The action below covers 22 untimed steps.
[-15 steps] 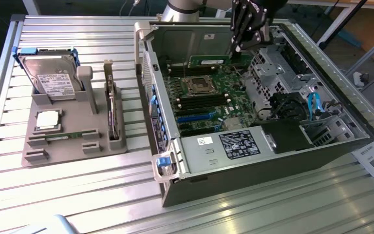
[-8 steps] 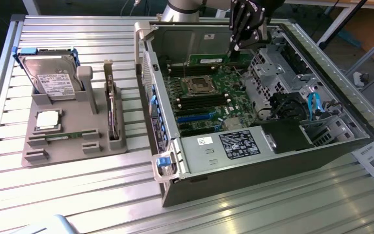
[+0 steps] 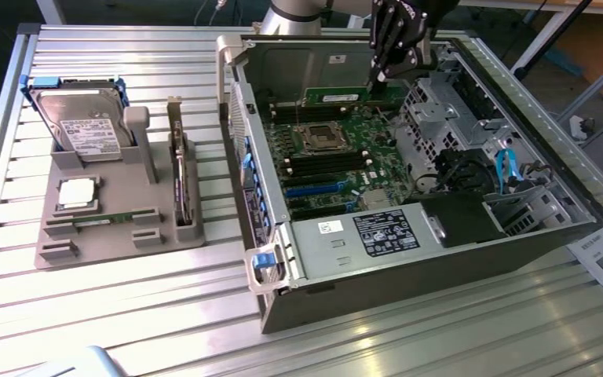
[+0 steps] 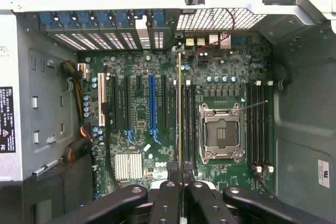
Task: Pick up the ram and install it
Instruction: 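Insert the ram into the slot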
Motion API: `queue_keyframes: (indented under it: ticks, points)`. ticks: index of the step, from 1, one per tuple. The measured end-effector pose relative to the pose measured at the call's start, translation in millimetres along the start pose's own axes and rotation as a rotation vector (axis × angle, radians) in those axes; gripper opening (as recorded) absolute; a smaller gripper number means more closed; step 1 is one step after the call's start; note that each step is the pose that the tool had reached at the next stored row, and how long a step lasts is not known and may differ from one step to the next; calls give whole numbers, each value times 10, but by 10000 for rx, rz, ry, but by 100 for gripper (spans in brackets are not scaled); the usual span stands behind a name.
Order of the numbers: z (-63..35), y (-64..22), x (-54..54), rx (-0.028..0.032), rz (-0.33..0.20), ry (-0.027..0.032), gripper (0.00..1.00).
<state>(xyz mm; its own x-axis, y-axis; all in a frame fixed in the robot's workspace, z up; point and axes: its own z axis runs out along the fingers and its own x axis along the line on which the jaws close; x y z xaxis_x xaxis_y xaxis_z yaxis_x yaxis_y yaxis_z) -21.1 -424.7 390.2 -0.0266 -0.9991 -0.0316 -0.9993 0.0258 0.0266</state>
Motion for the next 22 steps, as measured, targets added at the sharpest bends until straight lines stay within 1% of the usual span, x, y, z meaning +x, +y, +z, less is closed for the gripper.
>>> queue_keyframes:
  ticks: [10, 14, 17, 20, 22]
  points:
    - [-3, -98, -3, 0, 0, 1, 12]
    - [3, -103, -3, 1, -1, -2, 12]
    - [60, -105, -1, 0, -1, 0, 12]
    - [172, -108, 3, 0, -1, 0, 12]
    - [207, -109, 4, 0, 0, 0, 12]
